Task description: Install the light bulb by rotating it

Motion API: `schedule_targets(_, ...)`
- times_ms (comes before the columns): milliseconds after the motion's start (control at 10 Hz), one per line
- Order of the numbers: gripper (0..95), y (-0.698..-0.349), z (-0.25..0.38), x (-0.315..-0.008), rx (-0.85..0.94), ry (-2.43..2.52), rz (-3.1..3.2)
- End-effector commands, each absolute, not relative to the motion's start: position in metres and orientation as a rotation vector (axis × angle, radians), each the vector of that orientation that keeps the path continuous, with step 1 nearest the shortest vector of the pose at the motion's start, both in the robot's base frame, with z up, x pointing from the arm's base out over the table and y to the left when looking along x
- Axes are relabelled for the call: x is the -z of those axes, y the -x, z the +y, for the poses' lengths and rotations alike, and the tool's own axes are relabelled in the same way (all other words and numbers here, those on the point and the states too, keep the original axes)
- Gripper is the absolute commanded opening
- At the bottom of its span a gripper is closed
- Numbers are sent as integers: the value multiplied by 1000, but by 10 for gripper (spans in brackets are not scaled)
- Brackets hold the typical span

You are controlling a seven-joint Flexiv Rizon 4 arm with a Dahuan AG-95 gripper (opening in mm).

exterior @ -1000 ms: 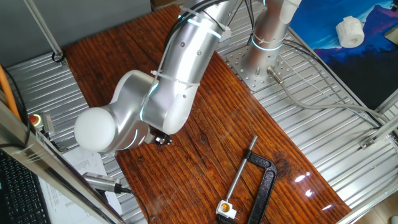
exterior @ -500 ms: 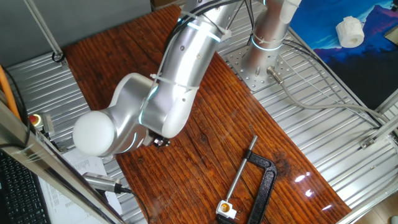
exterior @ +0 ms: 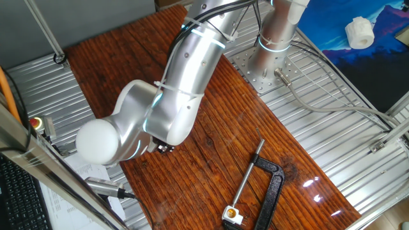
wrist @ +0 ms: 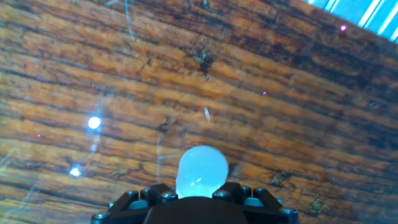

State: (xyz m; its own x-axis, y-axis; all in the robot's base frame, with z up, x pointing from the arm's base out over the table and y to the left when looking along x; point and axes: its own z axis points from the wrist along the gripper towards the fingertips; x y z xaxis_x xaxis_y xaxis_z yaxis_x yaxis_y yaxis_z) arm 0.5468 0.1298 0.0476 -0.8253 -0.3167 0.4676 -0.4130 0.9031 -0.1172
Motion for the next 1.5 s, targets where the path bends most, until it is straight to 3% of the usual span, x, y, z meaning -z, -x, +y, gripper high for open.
schedule_targets(100, 570, -548, 127, -47, -299, -537, -2617)
schedule_targets(1500, 570, -550, 124, -40, -325, -533, -2602)
